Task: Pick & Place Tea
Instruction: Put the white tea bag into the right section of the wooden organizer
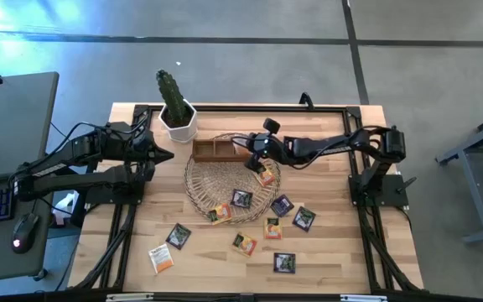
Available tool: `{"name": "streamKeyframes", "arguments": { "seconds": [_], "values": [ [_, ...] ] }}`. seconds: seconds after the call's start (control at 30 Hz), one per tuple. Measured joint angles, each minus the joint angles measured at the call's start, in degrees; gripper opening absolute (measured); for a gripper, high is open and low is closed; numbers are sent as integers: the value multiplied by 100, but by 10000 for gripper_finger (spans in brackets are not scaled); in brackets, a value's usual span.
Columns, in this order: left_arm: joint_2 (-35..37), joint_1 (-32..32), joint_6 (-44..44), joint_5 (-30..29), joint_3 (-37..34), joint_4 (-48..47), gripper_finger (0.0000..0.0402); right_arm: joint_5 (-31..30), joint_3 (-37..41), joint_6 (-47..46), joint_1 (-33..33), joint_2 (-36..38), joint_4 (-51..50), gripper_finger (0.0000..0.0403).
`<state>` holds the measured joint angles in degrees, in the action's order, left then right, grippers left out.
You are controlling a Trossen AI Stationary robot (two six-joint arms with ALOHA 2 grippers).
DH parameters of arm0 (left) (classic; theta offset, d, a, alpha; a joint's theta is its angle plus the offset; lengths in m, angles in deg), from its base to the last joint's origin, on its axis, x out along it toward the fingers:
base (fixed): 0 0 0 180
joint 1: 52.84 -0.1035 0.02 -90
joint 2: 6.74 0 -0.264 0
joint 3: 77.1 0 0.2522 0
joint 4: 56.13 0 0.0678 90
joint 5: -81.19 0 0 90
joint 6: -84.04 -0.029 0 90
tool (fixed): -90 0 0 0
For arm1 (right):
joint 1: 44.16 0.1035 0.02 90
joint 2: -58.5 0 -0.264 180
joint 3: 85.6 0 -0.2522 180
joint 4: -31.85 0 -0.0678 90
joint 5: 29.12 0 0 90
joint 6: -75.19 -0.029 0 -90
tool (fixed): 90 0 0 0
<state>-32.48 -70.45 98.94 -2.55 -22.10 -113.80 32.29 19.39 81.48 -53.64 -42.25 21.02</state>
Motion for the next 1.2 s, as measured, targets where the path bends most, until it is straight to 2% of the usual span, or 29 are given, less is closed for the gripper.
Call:
{"name": "streamKeyframes", "arguments": {
  "seconds": [0.23, 0.63, 0.8, 0.9, 0.97, 1.03, 1.2],
  "values": [
    [-1, 0, 64, -117, 0, 1, 12, 449, 107, 15, -218, 0, 227, 6],
    [0, 0, 212, -133, 0, -32, 12, 572, 107, 299, -171, 13, 384, 84],
    [-1, 0, 208, -136, 0, -138, 12, 1291, 103, 266, 38, 15, 608, 70],
    [-1, 0, 208, -117, 0, -138, 12, 1082, 100, 86, 127, -21, 344, 33],
    [0, -2, 203, 26, 0, -153, 12, 960, 103, -12, 175, -28, 228, 9],
    [-3, -1, 216, 351, 0, -193, 12, 949, 103, -58, 251, -15, 299, 9],
    [-49, 0, 772, 1646, -158, -244, 12, 1217, 100, -261, 551, -9, 688, 6]
  ]
}}
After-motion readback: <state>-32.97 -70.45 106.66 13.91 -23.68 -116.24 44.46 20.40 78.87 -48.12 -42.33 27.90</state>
